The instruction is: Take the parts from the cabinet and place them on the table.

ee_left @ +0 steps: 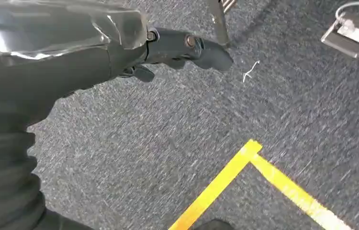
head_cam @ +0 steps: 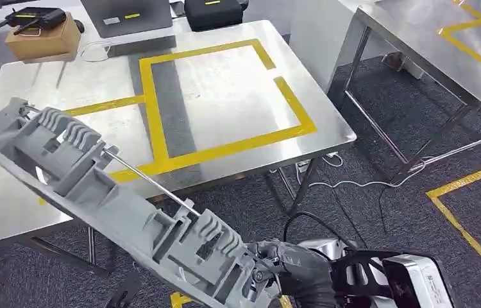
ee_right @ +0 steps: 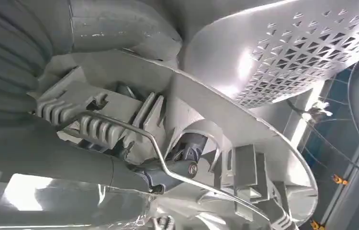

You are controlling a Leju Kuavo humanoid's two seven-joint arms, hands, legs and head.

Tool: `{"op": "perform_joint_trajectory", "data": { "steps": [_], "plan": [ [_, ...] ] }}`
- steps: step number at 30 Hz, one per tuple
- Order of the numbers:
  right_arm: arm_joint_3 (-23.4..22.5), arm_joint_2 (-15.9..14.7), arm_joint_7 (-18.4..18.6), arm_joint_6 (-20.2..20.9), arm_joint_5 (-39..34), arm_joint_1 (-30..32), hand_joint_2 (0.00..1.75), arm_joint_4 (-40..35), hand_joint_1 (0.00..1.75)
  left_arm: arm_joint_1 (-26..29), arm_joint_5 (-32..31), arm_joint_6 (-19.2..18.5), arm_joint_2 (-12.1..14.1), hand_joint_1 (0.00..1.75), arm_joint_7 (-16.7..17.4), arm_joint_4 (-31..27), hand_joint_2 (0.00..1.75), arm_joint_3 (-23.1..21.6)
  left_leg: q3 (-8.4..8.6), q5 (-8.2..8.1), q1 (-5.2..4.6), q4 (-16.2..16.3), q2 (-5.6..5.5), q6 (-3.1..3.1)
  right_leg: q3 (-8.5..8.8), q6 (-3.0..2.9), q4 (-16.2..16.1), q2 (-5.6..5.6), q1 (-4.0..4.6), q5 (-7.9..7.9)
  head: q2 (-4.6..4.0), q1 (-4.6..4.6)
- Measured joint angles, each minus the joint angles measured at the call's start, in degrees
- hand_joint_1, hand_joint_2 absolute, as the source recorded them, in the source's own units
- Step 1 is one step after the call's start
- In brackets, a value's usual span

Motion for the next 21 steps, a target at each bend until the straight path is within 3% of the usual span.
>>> {"op": "perform_joint_trajectory", "data": {
  "steps": [1,2,3,4,6,7,8,9,11,12,13,14,16,17,18,19,21],
  "plan": [
    [0.00,0.00,0.00,0.00,-0.04,0.08,1.75,0.00,1.75,0.01,0.00,0.00,0.02,0.00,-0.02,0.00,1.75,0.00,0.07,-0.22,-0.09,0.02,-0.02,0.17,-2.93,-0.03,4.60,0.00,0.00,-1.37,0.00,0.04],
    [0.02,-0.09,0.02,0.00,-0.04,0.17,1.75,0.02,1.75,0.03,0.00,0.00,0.02,0.00,-0.02,0.00,1.75,0.00,0.24,-0.45,-0.11,0.05,-0.15,0.11,-5.14,0.29,7.54,-0.01,-0.02,-1.62,0.00,0.04],
    [0.02,-0.18,0.04,0.00,-0.02,0.28,1.75,0.04,1.75,0.07,0.02,0.00,0.02,0.00,0.00,0.02,1.75,0.00,0.55,-0.74,-0.11,0.06,-0.31,0.05,-5.68,0.80,7.21,-0.01,-0.12,-0.72,0.00,0.02],
    [0.00,-0.28,0.04,0.00,-0.02,0.26,1.75,0.04,1.75,0.09,0.00,-0.02,0.00,0.00,0.00,0.02,1.75,0.00,1.04,-1.11,-0.11,0.09,-0.45,-0.09,-4.65,1.54,4.10,-0.02,-0.21,1.29,0.00,0.04],
    [0.00,-0.28,0.04,0.02,-0.04,0.22,1.75,0.04,1.75,0.10,0.00,-0.04,-0.13,0.00,-0.02,0.02,1.75,0.00,2.31,-2.17,-0.08,0.29,-0.71,-0.58,0.12,2.67,-7.00,-0.05,-0.34,6.70,0.00,0.06],
    [0.02,-0.31,0.04,0.04,-0.06,0.20,1.75,0.04,1.75,0.08,0.02,-0.04,-0.17,0.00,-0.02,0.02,1.75,0.00,2.39,-2.73,-0.20,0.39,-0.75,-0.92,1.67,2.43,-11.13,-0.08,-0.31,8.21,0.00,0.13],
    [0.02,-0.28,0.02,0.15,-0.09,0.24,1.75,0.02,1.75,0.04,0.02,-0.07,-0.17,0.00,0.00,0.04,1.75,0.00,2.48,-3.52,-0.76,0.96,-0.82,-1.28,2.44,1.47,-11.47,-0.01,-0.20,8.06,0.00,0.04],
    [0.02,-0.28,0.02,0.15,-0.11,0.22,1.75,0.04,1.75,0.04,0.02,-0.04,-0.15,0.00,-0.02,0.07,1.75,0.00,2.54,-3.70,-0.61,0.87,-0.78,-1.56,2.40,0.87,-11.30,0.00,-0.06,7.81,0.00,0.00],
    [0.00,-0.28,0.02,0.17,-0.09,0.21,1.75,0.04,1.75,0.03,0.02,-0.07,-0.09,0.00,-0.02,0.07,1.75,0.02,2.91,-4.02,-0.33,0.65,-0.70,-2.09,2.38,0.06,-11.28,0.08,0.30,7.41,0.00,-0.02],
    [0.00,-0.18,0.04,0.15,-0.09,0.17,1.75,0.02,1.75,-0.03,0.02,-0.07,-0.02,0.00,-0.02,0.04,1.75,0.00,2.97,-4.53,-0.14,0.89,-0.67,-2.52,2.92,-0.21,-11.62,0.17,-0.49,7.28,0.00,0.00],
    [0.00,-0.15,0.04,0.15,-0.07,0.15,1.75,0.02,1.75,-0.03,0.02,-0.07,-0.15,0.00,-0.11,0.04,1.75,0.00,2.32,-5.30,-0.07,2.52,-0.46,-2.85,3.32,-0.72,-11.64,0.16,-0.47,6.91,0.00,-0.16],
    [0.02,-0.11,0.04,0.17,-0.09,0.13,1.75,0.02,1.75,-0.10,0.02,-0.04,-0.13,0.00,-0.11,0.07,1.75,0.00,0.58,-6.77,0.05,6.02,-0.33,-3.10,3.66,-1.11,-11.64,0.15,-0.46,6.63,0.00,-0.26],
    [0.02,0.00,0.02,0.17,-0.11,0.11,1.75,0.02,1.75,0.04,0.13,-0.07,0.02,0.00,-0.11,0.11,1.75,0.02,-5.04,-10.30,0.22,15.51,-0.31,-3.52,4.14,-1.76,-11.62,0.17,-0.28,6.07,0.00,-0.26],
    [0.02,-0.02,0.04,0.20,-0.09,0.19,1.75,0.04,1.75,0.10,0.13,-0.07,0.02,0.00,-0.11,0.15,1.75,0.02,-7.79,-10.82,0.25,19.35,-0.30,-3.65,4.52,-1.65,-11.62,0.23,-0.24,5.65,0.00,-0.26],
    [0.02,-0.02,0.07,0.22,-0.04,0.21,1.75,0.04,1.75,0.13,0.13,-0.09,0.00,0.00,-0.11,0.15,1.75,0.02,-9.03,-9.81,0.28,20.11,-0.27,-3.67,4.99,-1.61,-11.61,0.31,-0.22,5.27,0.00,-0.24],
    [0.02,-0.02,0.07,0.22,-0.04,0.21,1.75,0.04,1.75,0.14,0.13,-0.13,0.00,0.00,-0.11,0.15,1.75,0.02,-8.86,-7.21,0.32,18.00,-0.23,-3.60,5.69,-1.54,-11.61,0.42,-0.22,4.81,0.00,-0.26],
    [0.02,0.02,0.07,0.22,-0.07,0.14,1.75,0.04,1.75,0.12,0.13,-0.13,0.04,0.00,-0.11,0.15,1.75,0.02,-5.38,-0.01,0.30,8.02,-0.22,-3.06,7.41,-1.26,-11.64,0.53,-0.19,3.77,0.00,-0.24]
  ]
}}
